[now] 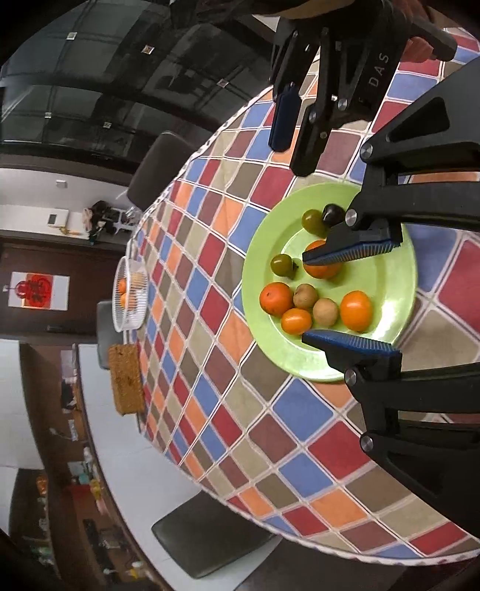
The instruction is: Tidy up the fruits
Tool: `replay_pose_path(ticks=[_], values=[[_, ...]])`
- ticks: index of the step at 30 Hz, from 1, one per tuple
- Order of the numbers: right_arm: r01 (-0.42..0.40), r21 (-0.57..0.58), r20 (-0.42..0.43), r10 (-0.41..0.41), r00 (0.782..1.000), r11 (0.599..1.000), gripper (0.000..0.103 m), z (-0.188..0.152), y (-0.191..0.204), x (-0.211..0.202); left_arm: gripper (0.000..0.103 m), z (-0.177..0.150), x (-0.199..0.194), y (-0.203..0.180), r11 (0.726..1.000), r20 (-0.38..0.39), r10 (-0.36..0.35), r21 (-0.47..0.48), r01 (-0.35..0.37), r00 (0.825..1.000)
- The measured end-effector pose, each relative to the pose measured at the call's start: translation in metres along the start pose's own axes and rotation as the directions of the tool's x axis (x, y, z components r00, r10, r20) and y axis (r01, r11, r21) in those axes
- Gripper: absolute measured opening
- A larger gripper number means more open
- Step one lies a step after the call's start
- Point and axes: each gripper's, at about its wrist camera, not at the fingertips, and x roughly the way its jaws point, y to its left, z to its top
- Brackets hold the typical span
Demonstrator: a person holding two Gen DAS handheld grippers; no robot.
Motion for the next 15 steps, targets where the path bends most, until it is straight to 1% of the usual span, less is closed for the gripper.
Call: replay_pose_path(ticks=[4, 6, 8, 9, 10, 12, 13, 15], values=[[0.024, 0.004, 0.040, -0.024, 0.999, 1.000, 0.038, -0.010, 0.005, -0.031, 0.042, -0.010, -0.027, -0.011, 1.000, 0.029, 0.014, 0.020, -0.014, 0.999], [0.042, -0.002, 0.058, -0.042, 0.997, 0.999, 0.038, -0.016, 0.008, -0.046, 0.051, -0.015, -0.040, -0.014, 1.000, 0.041, 0.017, 0.021, -0.018, 0.999], [0.057, -0.003, 0.076, -0.057, 0.996, 0.998, 0.044, -0.023, 0.011, -0.062, 0.056, -0.021, -0.054, -0.019, 1.000, 0.056, 0.026, 0.015, -0.027, 0.998], [0.060, 0.000, 0.086, -0.060, 0.995, 0.998, 0.046, -0.026, 0.012, -0.070, 0.056, -0.023, -0.060, -0.021, 0.999, 0.065, 0.030, 0.016, -0.031, 0.997], [0.063, 0.001, 0.092, -0.063, 0.994, 0.998, 0.047, -0.028, 0.014, -0.076, 0.057, -0.027, -0.068, -0.024, 0.999, 0.075, 0.037, 0.024, -0.039, 0.996], [0.066, 0.004, 0.107, -0.066, 0.992, 0.998, 0.047, -0.034, 0.017, -0.090, 0.064, -0.033, -0.079, -0.029, 0.998, 0.089, 0.049, 0.035, -0.052, 0.995], [0.066, 0.006, 0.115, -0.067, 0.991, 0.998, 0.047, -0.038, 0.019, -0.098, 0.066, -0.037, -0.086, -0.031, 0.998, 0.099, 0.049, 0.044, -0.053, 0.994], [0.071, 0.007, 0.128, -0.072, 0.989, 0.997, 0.050, -0.044, 0.021, -0.109, 0.070, -0.043, -0.096, -0.036, 0.996, 0.111, 0.064, 0.057, -0.070, 0.992]])
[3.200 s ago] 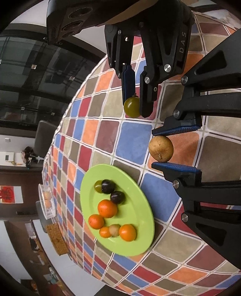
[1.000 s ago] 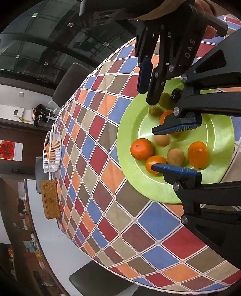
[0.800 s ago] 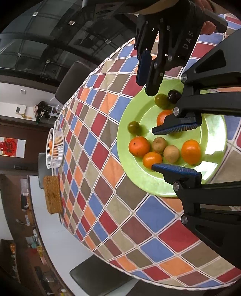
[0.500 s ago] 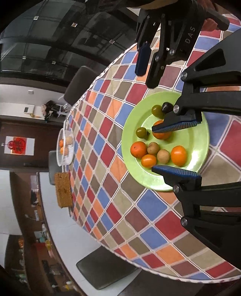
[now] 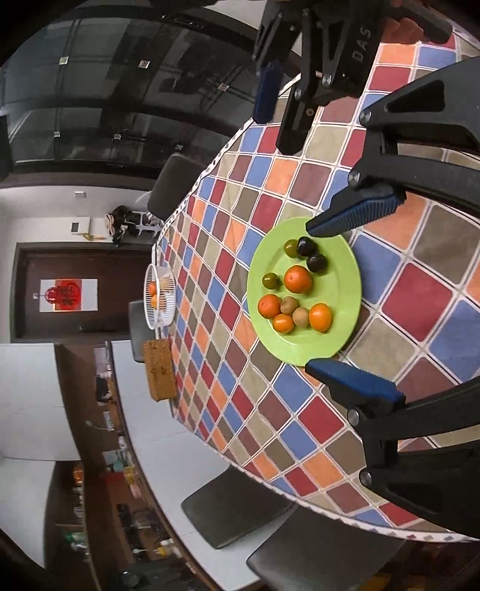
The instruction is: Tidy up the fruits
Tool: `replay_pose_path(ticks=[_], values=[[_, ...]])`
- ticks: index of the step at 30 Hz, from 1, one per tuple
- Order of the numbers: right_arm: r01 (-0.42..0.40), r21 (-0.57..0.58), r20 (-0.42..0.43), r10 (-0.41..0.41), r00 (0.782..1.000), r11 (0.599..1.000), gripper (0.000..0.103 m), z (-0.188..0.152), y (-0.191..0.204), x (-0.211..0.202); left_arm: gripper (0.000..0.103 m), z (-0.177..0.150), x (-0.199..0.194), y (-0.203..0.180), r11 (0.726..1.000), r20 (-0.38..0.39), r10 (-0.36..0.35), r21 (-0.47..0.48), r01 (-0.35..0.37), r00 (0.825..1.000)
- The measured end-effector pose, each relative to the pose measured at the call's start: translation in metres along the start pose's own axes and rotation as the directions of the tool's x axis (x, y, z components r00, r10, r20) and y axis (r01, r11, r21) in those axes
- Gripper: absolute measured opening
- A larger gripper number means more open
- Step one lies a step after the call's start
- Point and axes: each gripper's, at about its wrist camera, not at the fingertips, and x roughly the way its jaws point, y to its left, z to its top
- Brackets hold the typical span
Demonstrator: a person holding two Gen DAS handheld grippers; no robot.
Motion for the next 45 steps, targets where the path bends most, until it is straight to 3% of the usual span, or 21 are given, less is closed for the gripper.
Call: replay_pose_path(ticks=[2, 9, 20, 45], values=[[0.017, 0.001, 0.020, -0.017, 1.000, 1.000, 0.056, -0.006, 0.002, -0.014, 0.072, -0.003, -0.010, -0.002, 1.000, 0.006, 0.011, 0.004, -0.011, 1.000], [0.026, 0.007, 0.047, -0.027, 0.999, 1.000, 0.057, -0.024, 0.008, -0.047, 0.078, -0.014, -0.047, -0.012, 1.000, 0.050, 0.021, 0.015, -0.021, 0.999], [0.012, 0.021, 0.080, -0.014, 0.997, 1.000, 0.057, -0.051, 0.015, -0.081, 0.079, -0.034, -0.091, -0.024, 1.000, 0.109, 0.025, 0.013, -0.027, 0.994], [0.020, 0.019, 0.119, -0.022, 0.993, 1.000, 0.057, -0.072, 0.025, -0.112, 0.079, -0.052, -0.112, -0.028, 1.000, 0.121, 0.022, -0.006, -0.022, 0.992]])
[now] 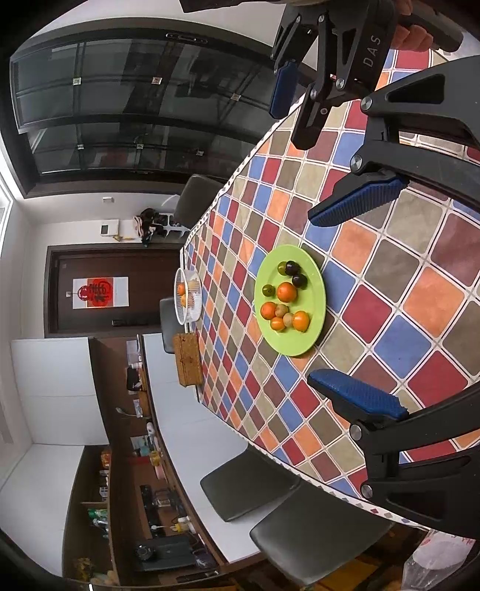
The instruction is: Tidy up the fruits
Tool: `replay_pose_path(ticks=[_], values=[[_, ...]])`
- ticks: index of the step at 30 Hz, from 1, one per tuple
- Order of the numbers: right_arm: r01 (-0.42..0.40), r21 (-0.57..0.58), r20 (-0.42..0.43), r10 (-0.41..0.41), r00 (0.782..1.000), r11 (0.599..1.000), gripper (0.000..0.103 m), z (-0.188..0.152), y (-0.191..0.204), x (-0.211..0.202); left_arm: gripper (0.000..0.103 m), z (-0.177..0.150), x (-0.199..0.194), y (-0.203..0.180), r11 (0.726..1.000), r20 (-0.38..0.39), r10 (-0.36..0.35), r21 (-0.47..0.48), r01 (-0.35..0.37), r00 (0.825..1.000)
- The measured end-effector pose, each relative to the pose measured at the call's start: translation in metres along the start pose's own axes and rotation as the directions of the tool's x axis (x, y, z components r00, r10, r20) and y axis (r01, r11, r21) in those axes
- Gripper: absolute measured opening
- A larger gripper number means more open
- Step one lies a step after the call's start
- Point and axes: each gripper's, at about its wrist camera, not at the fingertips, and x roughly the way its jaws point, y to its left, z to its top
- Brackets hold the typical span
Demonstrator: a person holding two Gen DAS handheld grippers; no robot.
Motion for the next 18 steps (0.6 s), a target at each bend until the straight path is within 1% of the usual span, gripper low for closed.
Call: replay_pose_path(ticks=[3, 9, 11, 18], values=[[0.000, -0.005, 0.007, 0.000, 1.000, 1.000, 0.057, 0.001, 0.001, -0.004, 0.079, 0.000, -0.005, -0.001, 1.000, 0.004, -0.006, -0.005, 0.006, 1.000], [0.003, -0.011, 0.011, -0.003, 1.000, 1.000, 0.057, 0.001, 0.004, -0.009, 0.079, -0.001, -0.013, -0.003, 1.000, 0.015, 0.007, -0.003, -0.007, 1.000], [0.002, -0.009, 0.010, -0.002, 1.000, 1.000, 0.057, 0.002, 0.003, -0.009, 0.082, 0.000, -0.011, -0.002, 1.000, 0.012, 0.010, -0.003, -0.010, 1.000], [0.002, -0.012, 0.008, -0.002, 1.000, 1.000, 0.057, 0.001, 0.003, -0.009, 0.083, 0.001, -0.015, -0.001, 1.000, 0.018, 0.013, -0.005, -0.013, 1.000]])
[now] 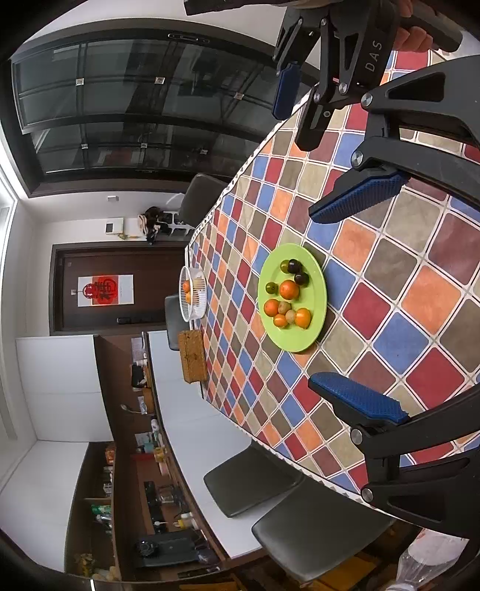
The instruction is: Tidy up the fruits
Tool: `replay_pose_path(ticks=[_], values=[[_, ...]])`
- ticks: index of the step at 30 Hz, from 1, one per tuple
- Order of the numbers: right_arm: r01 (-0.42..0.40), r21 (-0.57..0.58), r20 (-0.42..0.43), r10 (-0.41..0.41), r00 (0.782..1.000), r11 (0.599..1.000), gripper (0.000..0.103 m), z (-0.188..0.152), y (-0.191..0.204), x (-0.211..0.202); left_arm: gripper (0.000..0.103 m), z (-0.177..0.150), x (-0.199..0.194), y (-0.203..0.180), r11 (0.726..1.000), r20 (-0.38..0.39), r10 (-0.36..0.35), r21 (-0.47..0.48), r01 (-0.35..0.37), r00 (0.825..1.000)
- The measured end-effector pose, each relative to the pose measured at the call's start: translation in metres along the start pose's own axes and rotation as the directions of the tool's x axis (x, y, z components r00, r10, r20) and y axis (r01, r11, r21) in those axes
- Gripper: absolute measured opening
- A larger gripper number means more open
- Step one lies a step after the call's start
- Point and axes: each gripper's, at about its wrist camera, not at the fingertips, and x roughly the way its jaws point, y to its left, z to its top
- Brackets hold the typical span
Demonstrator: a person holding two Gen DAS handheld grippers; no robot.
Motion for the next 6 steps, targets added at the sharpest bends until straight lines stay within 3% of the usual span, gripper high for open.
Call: replay_pose_path(ticks=[6], values=[[0.001, 0.003, -0.002, -0.001, 1.000, 1.000, 0.057, -0.0035, -0.0005, -0.0015, 0.084, 0.0005, -0.0014, 0.0004, 1.000, -0.001, 0.006, 0.001, -0.006, 1.000]])
